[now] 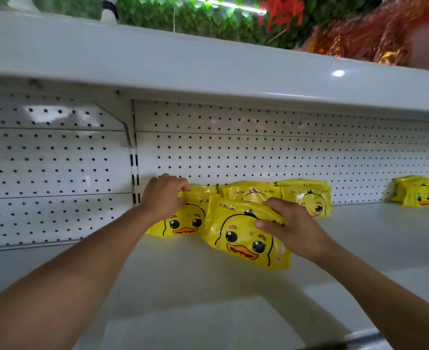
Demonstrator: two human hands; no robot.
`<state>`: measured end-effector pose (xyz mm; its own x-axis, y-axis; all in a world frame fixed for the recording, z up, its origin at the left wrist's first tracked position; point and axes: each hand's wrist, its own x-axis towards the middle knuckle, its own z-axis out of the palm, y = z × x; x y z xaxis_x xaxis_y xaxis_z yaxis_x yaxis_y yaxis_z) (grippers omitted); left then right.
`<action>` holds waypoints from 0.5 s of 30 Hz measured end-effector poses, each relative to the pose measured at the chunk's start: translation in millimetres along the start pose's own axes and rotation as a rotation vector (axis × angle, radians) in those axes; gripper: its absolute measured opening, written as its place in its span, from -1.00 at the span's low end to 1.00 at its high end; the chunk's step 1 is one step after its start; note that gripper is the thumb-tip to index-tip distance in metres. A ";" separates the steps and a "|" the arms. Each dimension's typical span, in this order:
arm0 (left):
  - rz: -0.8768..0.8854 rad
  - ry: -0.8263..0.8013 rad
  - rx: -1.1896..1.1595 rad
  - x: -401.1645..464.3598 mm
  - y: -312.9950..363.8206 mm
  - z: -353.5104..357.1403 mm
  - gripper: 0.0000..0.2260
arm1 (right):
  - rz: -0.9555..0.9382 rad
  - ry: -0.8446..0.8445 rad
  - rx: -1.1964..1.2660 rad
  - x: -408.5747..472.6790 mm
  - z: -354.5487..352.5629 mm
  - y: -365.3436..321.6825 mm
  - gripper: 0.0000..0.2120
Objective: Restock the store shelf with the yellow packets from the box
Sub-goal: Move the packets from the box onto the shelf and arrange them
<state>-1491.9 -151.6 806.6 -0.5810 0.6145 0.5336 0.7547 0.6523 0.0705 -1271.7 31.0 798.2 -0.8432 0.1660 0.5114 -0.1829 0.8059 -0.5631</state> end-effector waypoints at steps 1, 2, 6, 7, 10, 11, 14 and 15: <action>0.009 0.035 0.018 -1.1 -2.6 -3.0 -0.73 | 0.001 -0.032 0.000 6.0 4.5 -1.8 -0.87; 0.001 0.060 0.018 -2.4 -6.2 -6.9 -0.72 | 0.004 -0.064 -0.003 12.6 9.7 -3.1 -0.88; -0.084 0.072 0.019 -12.5 -26.7 -29.4 -0.68 | 0.005 -0.151 0.008 43.3 35.9 -11.0 -0.82; -0.098 0.066 0.026 -16.4 -32.0 -35.0 -0.69 | 0.002 -0.171 0.030 51.0 43.6 -14.6 -0.80; -0.124 0.056 0.027 -29.8 -44.2 -48.0 -0.73 | -0.003 -0.216 0.039 72.7 65.7 -21.2 -0.81; -0.123 0.055 0.035 -34.0 -46.6 -51.2 -0.74 | -0.008 -0.232 0.029 77.9 71.4 -22.9 -0.81; -0.105 0.043 0.053 -45.3 -48.5 -58.4 -0.72 | -0.005 -0.265 -0.017 86.6 83.1 -23.1 -0.83; -0.095 0.033 0.057 -48.3 -47.7 -60.1 -0.72 | 0.009 -0.259 -0.033 88.0 85.8 -21.8 -0.84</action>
<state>-1481.5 -239.0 828.1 -0.6380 0.5343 0.5545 0.6776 0.7316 0.0748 -1385.3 -20.8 799.7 -0.9467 0.0256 0.3212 -0.1619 0.8240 -0.5430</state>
